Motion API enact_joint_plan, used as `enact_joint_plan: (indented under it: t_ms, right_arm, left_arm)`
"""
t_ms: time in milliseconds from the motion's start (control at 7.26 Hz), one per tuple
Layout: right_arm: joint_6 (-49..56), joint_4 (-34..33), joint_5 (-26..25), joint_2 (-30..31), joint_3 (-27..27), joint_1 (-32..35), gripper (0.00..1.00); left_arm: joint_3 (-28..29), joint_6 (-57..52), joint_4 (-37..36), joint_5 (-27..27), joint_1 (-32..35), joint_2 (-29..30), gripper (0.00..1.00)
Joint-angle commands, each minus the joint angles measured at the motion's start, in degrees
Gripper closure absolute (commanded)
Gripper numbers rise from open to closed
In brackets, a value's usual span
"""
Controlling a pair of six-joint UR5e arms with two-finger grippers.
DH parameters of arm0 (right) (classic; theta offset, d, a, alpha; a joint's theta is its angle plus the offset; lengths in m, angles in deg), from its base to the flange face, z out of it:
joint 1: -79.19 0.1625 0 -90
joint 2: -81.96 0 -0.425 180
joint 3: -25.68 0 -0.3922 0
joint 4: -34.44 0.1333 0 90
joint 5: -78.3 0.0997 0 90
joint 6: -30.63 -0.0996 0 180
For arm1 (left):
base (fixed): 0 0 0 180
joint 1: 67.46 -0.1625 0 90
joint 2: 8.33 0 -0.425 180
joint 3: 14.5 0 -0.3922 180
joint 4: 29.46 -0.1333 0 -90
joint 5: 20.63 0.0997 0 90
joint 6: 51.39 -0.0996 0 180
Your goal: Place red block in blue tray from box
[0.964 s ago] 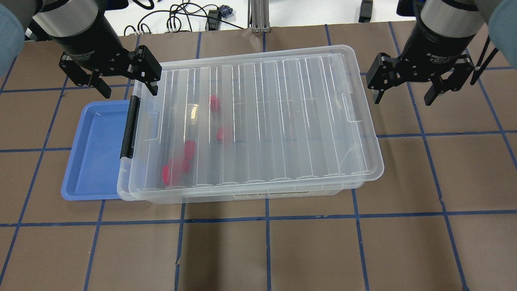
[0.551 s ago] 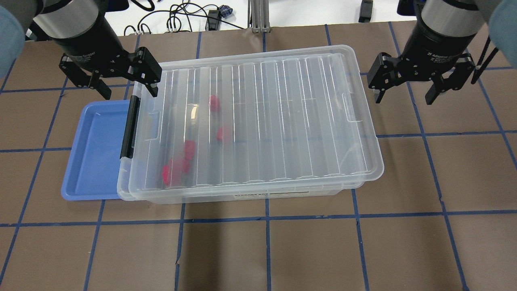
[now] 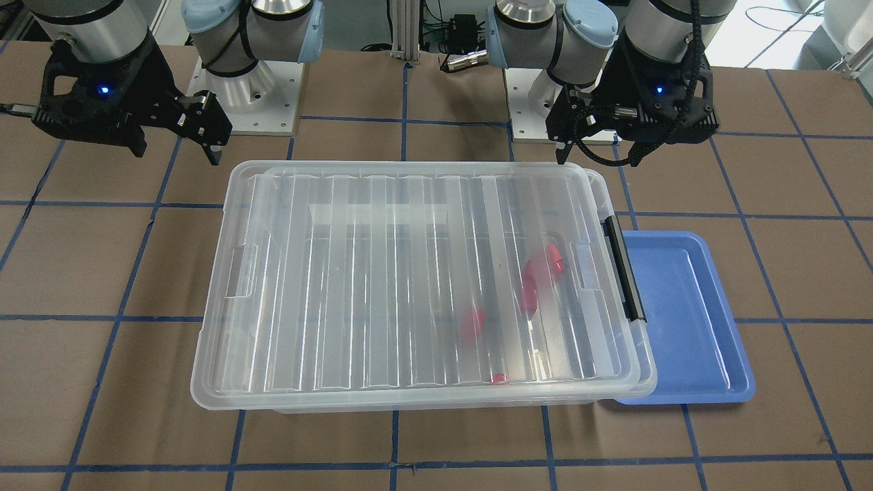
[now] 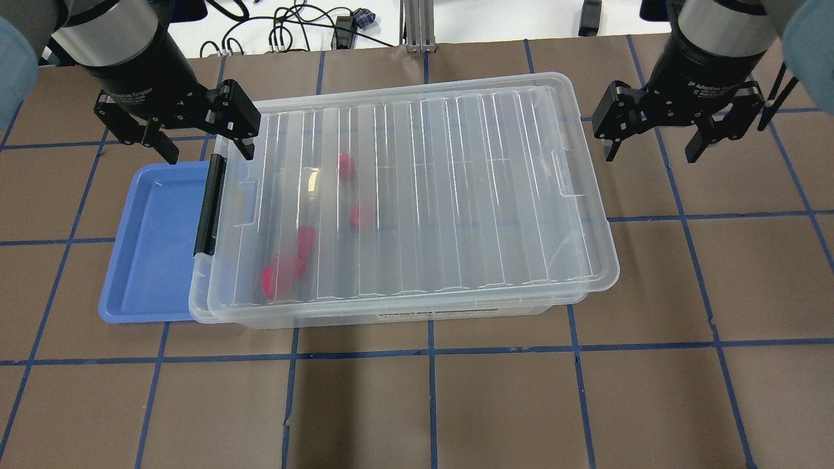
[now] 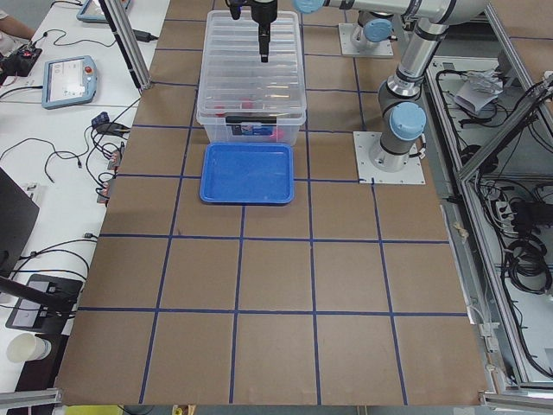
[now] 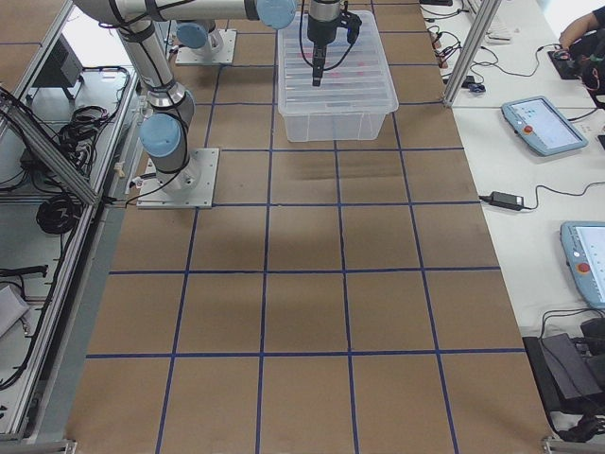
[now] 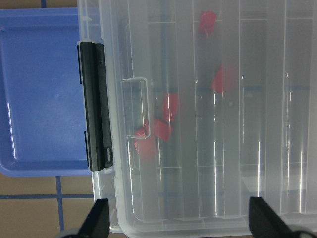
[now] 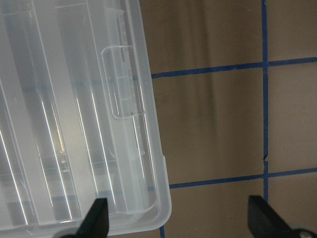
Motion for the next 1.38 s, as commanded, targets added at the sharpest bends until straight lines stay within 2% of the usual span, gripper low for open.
enact_joint_plan:
  t_ms: [0, 413, 688, 964, 1239]
  right_arm:
    - [-0.35, -0.47, 0.48, -1.57, 1.06, 0.01, 0.00]
    - [-0.18, -0.73, 1.01, -4.75, 1.68, 0.10, 0.00]
    - [-0.79, -4.84, 0.58, -7.89, 1.77, 0.10, 0.00]
    - [-0.87, -11.96, 0.40, -11.50, 1.85, 0.10, 0.00]
    - [-0.61, -12.51, 0.13, -13.79, 1.86, 0.01, 0.00]
  left_arm:
    - [-0.18, 0.02, 0.00, 0.04, 0.03, 0.57, 0.00]
    - [-0.18, -0.15, 0.00, 0.13, 0.03, 0.05, 0.00]
    - [-0.18, 0.02, 0.87, 0.04, 0.20, -0.38, 0.00]
    - [0.00, 0.20, 2.73, 0.39, 0.20, -0.21, 0.00]
    - [-0.17, 0.20, 2.55, 0.39, 0.20, -0.39, 0.00]
